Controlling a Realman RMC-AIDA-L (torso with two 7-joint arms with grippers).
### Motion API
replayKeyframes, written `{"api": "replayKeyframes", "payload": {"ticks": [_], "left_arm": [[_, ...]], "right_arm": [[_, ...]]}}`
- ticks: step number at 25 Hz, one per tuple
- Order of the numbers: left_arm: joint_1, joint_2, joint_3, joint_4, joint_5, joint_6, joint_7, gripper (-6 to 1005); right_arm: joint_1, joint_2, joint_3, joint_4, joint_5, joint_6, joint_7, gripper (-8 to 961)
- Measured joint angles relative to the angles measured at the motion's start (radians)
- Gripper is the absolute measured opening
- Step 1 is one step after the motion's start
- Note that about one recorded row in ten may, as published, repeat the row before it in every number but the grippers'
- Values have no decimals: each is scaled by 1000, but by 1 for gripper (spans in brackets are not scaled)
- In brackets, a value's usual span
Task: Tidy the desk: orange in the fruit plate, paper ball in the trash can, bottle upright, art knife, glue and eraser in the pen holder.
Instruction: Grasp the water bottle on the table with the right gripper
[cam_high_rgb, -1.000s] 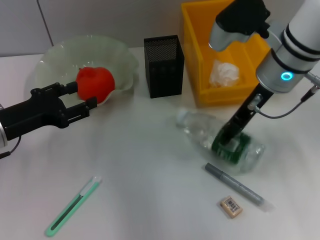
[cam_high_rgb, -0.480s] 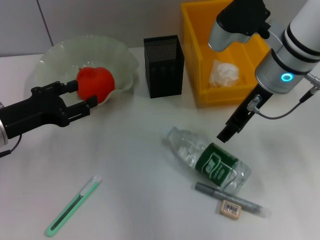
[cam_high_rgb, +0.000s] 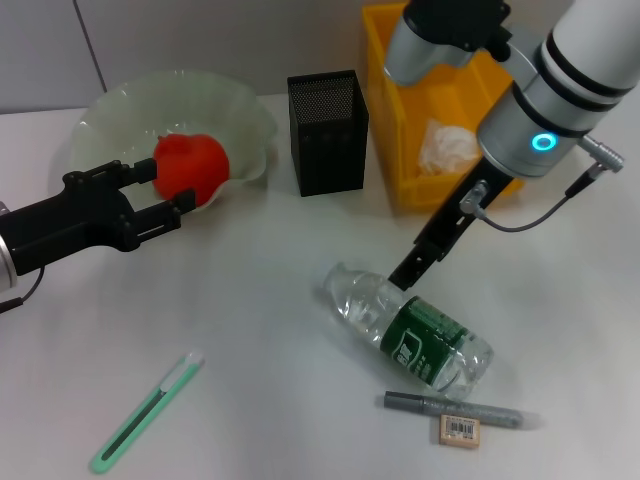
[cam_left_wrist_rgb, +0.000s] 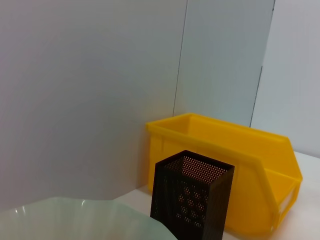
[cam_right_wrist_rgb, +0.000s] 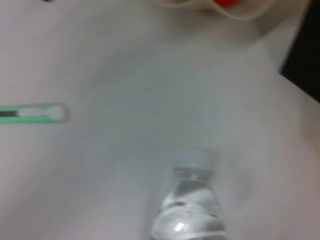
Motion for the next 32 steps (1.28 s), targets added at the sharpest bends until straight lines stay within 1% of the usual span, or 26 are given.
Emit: {"api": "replayKeyframes", "payload": {"ticks": [3,4,8,10,13,14,17,28,32], "left_arm": [[0,0,0,0,0,0,0,695],[0,0,-1,0,0,0,0,695],[0,0,-1,0,0,0,0,695],[0,1,-1,0,0,0,0,695],[-1,3,-2,0,0,0,0,695],[-1,3,-2,0,0,0,1,695],[-1,4,-2,0,0,0,1,695],[-1,6,-4,0,0,0,2,694],[-2,8,-4,0,0,0,2,694]], "right_arm": [[12,1,-1,3,11,-14,10,739],[26,1,-3,12,21,-29,20,761],[44,1,-8,25,25,-40,44,759],[51,2,-26,30,25,-42,65,758],[62,3,-85,32,25,-44,100,757],[68,4,-123,32,25,-45,123,756],[74,5,-146,33,25,-45,142,756],[85,7,-158,31,32,-79,211,757],[80,5,-182,-7,15,-115,250,756]]}}
